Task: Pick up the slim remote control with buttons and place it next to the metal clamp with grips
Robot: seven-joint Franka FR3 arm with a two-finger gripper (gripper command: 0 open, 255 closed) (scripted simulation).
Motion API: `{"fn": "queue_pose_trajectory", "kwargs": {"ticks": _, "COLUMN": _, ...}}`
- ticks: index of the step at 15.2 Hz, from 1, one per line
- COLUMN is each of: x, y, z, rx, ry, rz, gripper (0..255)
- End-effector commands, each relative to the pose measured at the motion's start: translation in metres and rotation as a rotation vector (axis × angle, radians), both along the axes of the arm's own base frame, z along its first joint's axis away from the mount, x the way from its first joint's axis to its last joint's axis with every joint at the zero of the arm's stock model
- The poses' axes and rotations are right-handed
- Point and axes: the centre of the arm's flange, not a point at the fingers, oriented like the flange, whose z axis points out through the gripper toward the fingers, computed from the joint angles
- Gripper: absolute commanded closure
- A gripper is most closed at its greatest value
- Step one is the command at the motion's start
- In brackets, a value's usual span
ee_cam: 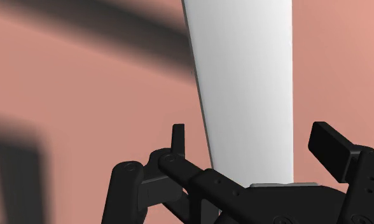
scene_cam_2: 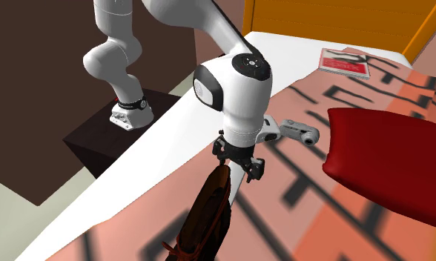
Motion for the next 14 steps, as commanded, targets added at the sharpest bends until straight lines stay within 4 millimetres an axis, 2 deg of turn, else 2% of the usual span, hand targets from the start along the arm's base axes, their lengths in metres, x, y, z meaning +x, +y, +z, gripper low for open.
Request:
{"fn": "queue_pose_trajectory", "kwargs": {"ticks": 1, "x": 0.000, "y": 0.000, "z": 0.000, "rx": 0.000, "ry": 0.000, "rz": 0.000, "gripper": 0}}
{"fn": "queue_pose_trajectory", "kwargs": {"ticks": 2, "x": 0.000, "y": 0.000, "z": 0.000, "rx": 0.000, "ry": 0.000, "rz": 0.000, "gripper": 0}}
{"fn": "queue_pose_trajectory", "kwargs": {"ticks": 3, "x": 0.000, "y": 0.000, "z": 0.000, "rx": 0.000, "ry": 0.000, "rz": 0.000, "gripper": 255}}
{"fn": "queue_pose_trajectory", "kwargs": {"ticks": 12, "x": 0.000, "y": 0.000, "z": 0.000, "rx": 0.000, "ry": 0.000, "rz": 0.000, "gripper": 255}}
{"fn": "queue_pose_trajectory", "kwargs": {"ticks": 14, "x": 0.000, "y": 0.000, "z": 0.010, "rx": 0.000, "ry": 0.000, "rz": 0.000, "gripper": 255}}
